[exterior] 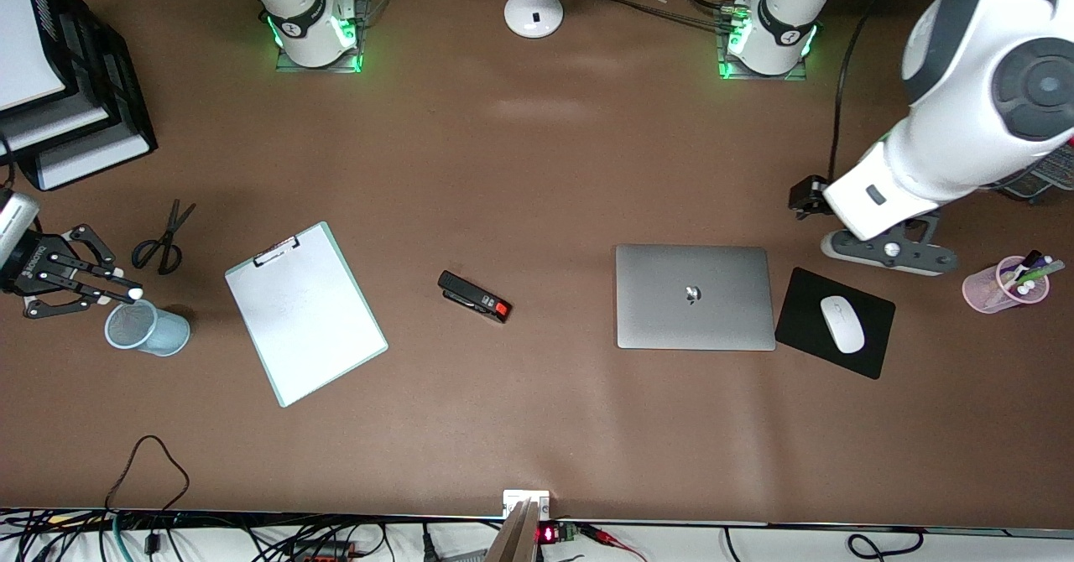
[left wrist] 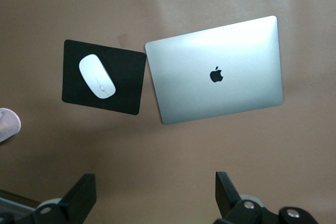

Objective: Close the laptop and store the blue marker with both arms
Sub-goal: 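Carry the marker to the blue cup while the left gripper lifts away, then lower the blue marker into the light blue cup with the right gripper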

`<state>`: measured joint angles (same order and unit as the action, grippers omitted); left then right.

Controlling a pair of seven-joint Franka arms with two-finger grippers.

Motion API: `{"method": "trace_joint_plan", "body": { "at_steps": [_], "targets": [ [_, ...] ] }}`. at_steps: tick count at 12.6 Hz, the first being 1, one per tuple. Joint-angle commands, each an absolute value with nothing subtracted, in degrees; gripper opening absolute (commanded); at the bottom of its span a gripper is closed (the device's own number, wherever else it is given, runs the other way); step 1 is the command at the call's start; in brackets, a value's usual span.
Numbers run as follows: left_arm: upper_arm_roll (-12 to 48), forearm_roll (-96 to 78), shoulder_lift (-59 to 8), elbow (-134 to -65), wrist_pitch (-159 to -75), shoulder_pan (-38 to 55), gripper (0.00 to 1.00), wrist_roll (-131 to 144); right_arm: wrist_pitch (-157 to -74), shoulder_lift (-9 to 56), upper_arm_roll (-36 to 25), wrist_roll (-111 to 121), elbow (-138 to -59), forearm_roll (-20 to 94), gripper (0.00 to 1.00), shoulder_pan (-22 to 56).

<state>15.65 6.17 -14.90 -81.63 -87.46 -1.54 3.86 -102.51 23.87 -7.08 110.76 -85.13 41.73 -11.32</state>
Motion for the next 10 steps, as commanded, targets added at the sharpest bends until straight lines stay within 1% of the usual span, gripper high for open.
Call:
{"method": "trace_joint_plan", "body": {
  "at_steps": [1, 2, 3, 6, 7, 9, 10],
  "targets": [
    [15.4, 2.8, -12.7, -81.7, -86.3, -4.9, 1.00, 2.1, -96.9, 29.0, -6.4, 114.2, -77.0, 45.8, 0.07, -14.6],
    [14.8, 2.9, -12.0, -81.8, -86.4, -5.4, 1.00, 2.2, -95.6, 30.3, -6.4, 115.1, -75.3, 47.2, 0.07, -15.5],
    [12.3, 2.8, -10.7, -82.2, -86.4, -5.0, 1.00, 2.2, -95.3, 31.2, -6.4, 115.6, -74.5, 47.9, 0.07, -16.3],
    [9.2, 2.5, -7.7, -86.6, -87.4, -4.5, 1.00, 1.6, -95.1, 32.7, -6.2, 118.6, -74.3, 48.3, 0.06, -18.4],
    [8.0, 1.2, -6.4, -88.4, -89.8, -4.1, 1.00, 0.7, -95.0, 33.4, -6.2, 119.2, -74.3, 48.3, 0.06, -19.2],
    [3.1, -2.4, -3.0, -95.2, -96.7, -1.7, 1.00, -0.7, -94.3, 34.6, -6.1, 120.0, -74.3, 48.3, 0.06, -20.3],
    [2.2, -2.5, -1.2, -97.8, -99.4, -1.1, 1.00, -2.2, -94.2, 35.2, -6.0, 120.0, -74.3, 48.3, 0.06, -20.9]
  ]
}}
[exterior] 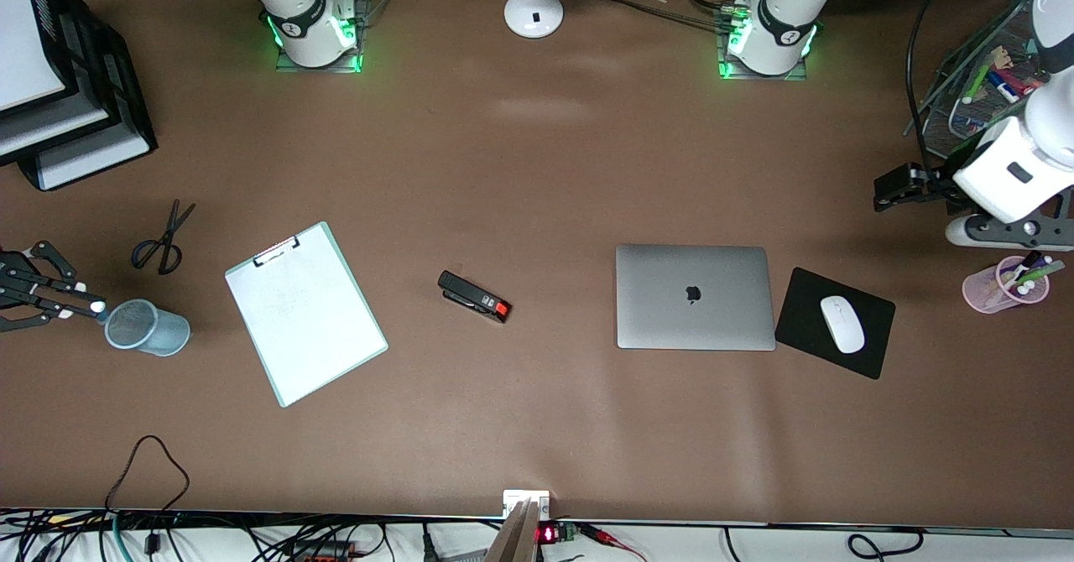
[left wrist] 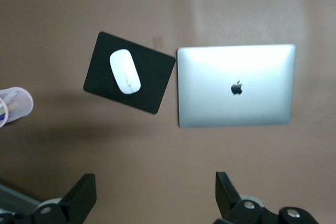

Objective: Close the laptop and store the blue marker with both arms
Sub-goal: 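Lower the blue marker into the light blue cup with the right gripper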

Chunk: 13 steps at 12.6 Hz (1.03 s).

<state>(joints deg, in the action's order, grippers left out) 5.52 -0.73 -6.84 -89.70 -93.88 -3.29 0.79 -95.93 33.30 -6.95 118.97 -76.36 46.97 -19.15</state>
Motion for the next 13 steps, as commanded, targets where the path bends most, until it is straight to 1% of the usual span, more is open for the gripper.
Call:
{"method": "trace_joint_plan", "body": {
  "at_steps": [1, 3, 4, 13],
  "targets": [
    [2.2, -2.4, 0.0, -99.8, -100.1, -1.1, 1.00, -5.1, -94.1, 35.9, -6.0, 120.1, -74.3, 48.8, 0.06, -21.1],
    [2.2, 0.7, 3.4, -103.8, -101.1, -1.1, 1.00, -6.5, -94.0, 37.1, -6.0, 121.9, -74.3, 49.5, 0.07, -21.4],
    [2.6, 1.5, 4.1, -104.7, -100.9, -1.3, 1.00, -6.3, -94.0, 37.3, -6.0, 122.1, -74.3, 49.9, 0.07, -21.7],
    [3.6, 1.9, 2.5, -101.9, -100.1, -1.0, 1.00, -6.9, -94.0, 41.0, -6.1, 129.5, -74.2, 50.3, 0.07, -23.1]
  ]
}}
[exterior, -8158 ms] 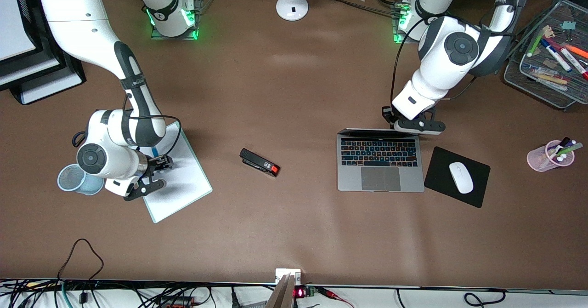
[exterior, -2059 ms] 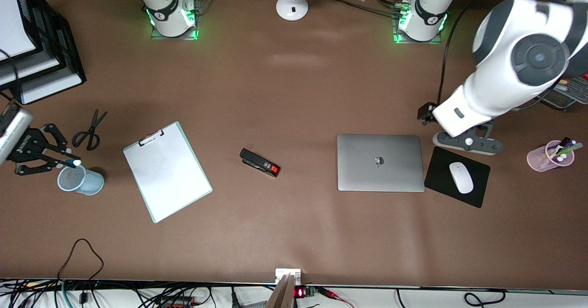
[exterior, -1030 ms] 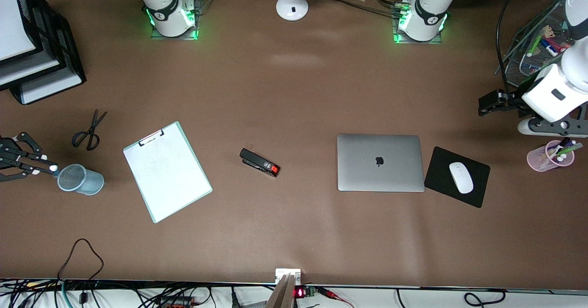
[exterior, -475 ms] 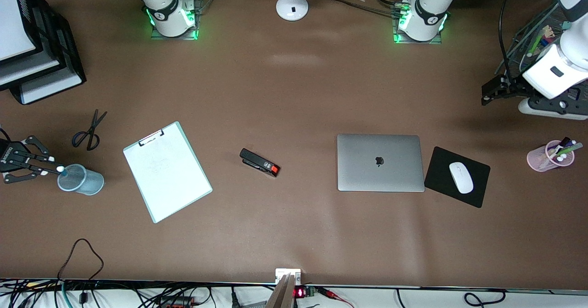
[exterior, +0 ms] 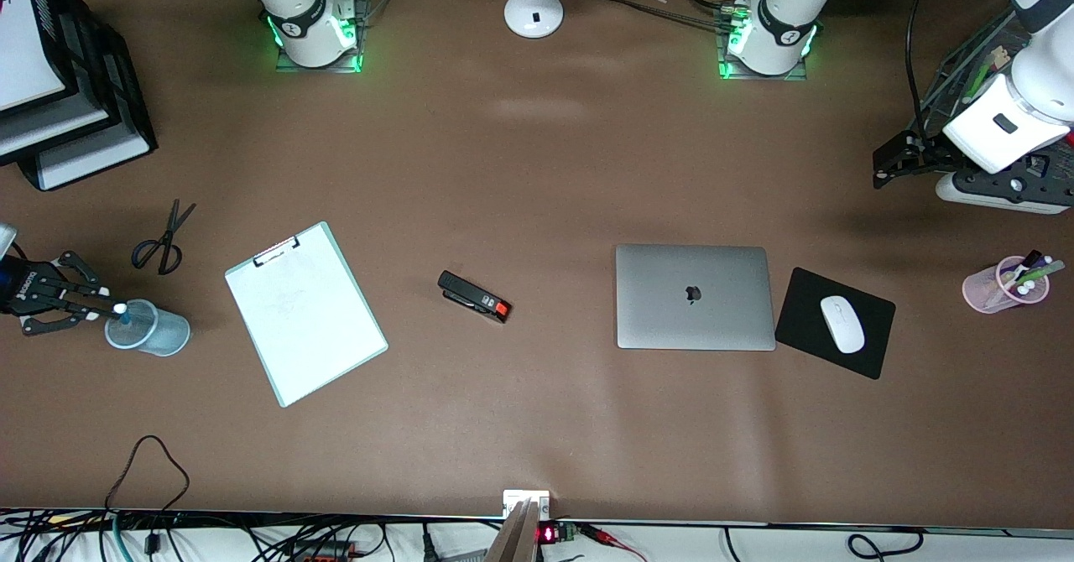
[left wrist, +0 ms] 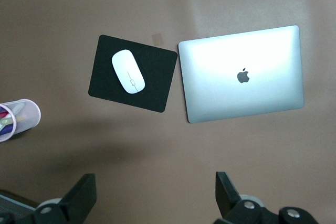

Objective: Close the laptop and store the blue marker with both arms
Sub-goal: 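Lower the blue marker into the light blue cup with the right gripper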

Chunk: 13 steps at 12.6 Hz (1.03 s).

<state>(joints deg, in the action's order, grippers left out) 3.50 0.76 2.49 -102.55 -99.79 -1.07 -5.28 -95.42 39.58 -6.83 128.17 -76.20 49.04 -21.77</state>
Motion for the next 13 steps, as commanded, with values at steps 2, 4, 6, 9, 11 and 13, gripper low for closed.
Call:
{"method": "trace_joint_plan", "body": {
  "at_steps": [2, 4, 6, 9, 11, 13],
  "targets": [
    [4.0, 1.9, 2.5, -101.8, -100.1, -0.9, 1.00, -6.3, -94.8, 41.1, -6.1, 133.5, -74.2, 50.4, 0.07, -23.2],
    [4.9, 1.8, 2.4, -101.3, -100.1, -1.0, 1.00, -6.2, -95.1, 41.7, -6.1, 135.6, -74.2, 50.4, 0.07, -23.7],
    [5.0, 1.8, 2.2, -101.2, -100.2, -1.1, 1.00, -6.2, -95.2, 41.9, -6.1, 135.8, -74.2, 50.4, 0.07, -24.0],
    [5.2, 1.9, 1.8, -100.8, -100.2, -1.0, 1.00, -6.3, -95.2, 42.5, -6.1, 137.3, -74.2, 51.3, 0.07, -24.0],
    [5.4, 1.9, 1.8, -100.5, -100.2, -1.0, 1.00, -6.4, -95.0, 43.3, -6.0, 138.0, -74.3, 52.1, 0.07, -24.1],
    [5.4, 1.9, 1.8, -100.5, -100.2, -1.0, 1.00, -6.3, -94.5, 43.9, -6.0, 138.2, -74.3, 53.4, 0.07, -24.3]
  ]
}}
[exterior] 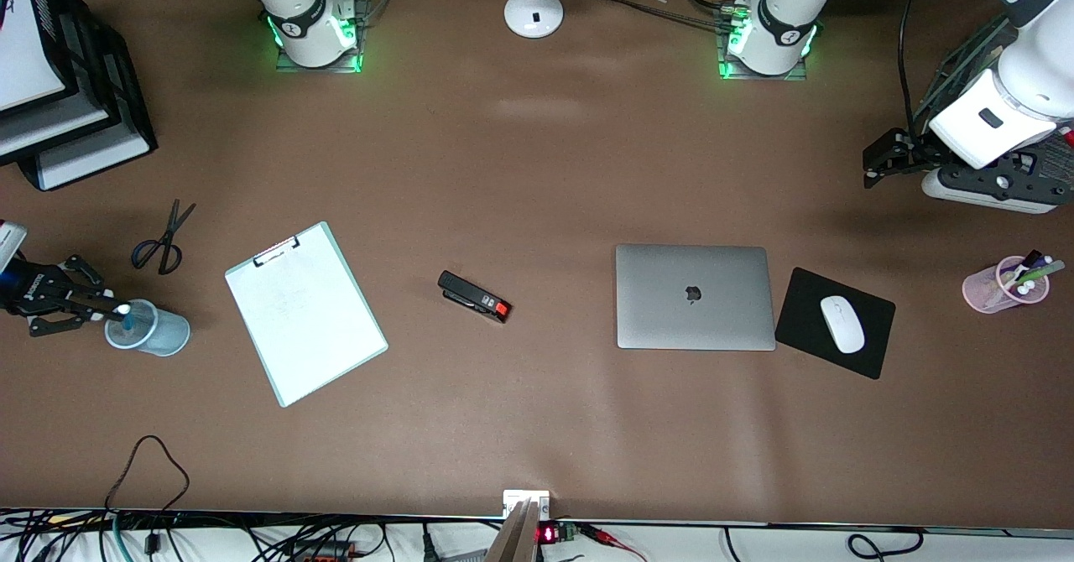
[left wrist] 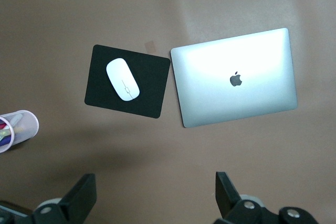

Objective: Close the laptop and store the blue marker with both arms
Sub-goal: 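Lower the blue marker into the light blue cup with the right gripper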

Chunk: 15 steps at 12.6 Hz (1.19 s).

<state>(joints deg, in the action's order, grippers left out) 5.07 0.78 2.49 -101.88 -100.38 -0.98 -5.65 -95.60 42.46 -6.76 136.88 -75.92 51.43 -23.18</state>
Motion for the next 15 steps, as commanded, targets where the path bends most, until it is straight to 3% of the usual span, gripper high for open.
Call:
{"method": "trace_joint_plan", "body": {
  "at_steps": [1, 15],
  "targets": [
    [5.4, 1.9, 1.8, -100.5, -100.2, -1.0, 1.00, -6.4, -94.5, 44.1, -6.0, 138.7, -74.3, 53.8, 0.07, -24.3],
    [5.4, 1.8, 1.8, -100.5, -100.1, -1.0, 1.00, -6.6, -94.6, 46.1, -6.1, 142.7, -74.3, 54.4, 0.07, -26.0]
  ]
}}
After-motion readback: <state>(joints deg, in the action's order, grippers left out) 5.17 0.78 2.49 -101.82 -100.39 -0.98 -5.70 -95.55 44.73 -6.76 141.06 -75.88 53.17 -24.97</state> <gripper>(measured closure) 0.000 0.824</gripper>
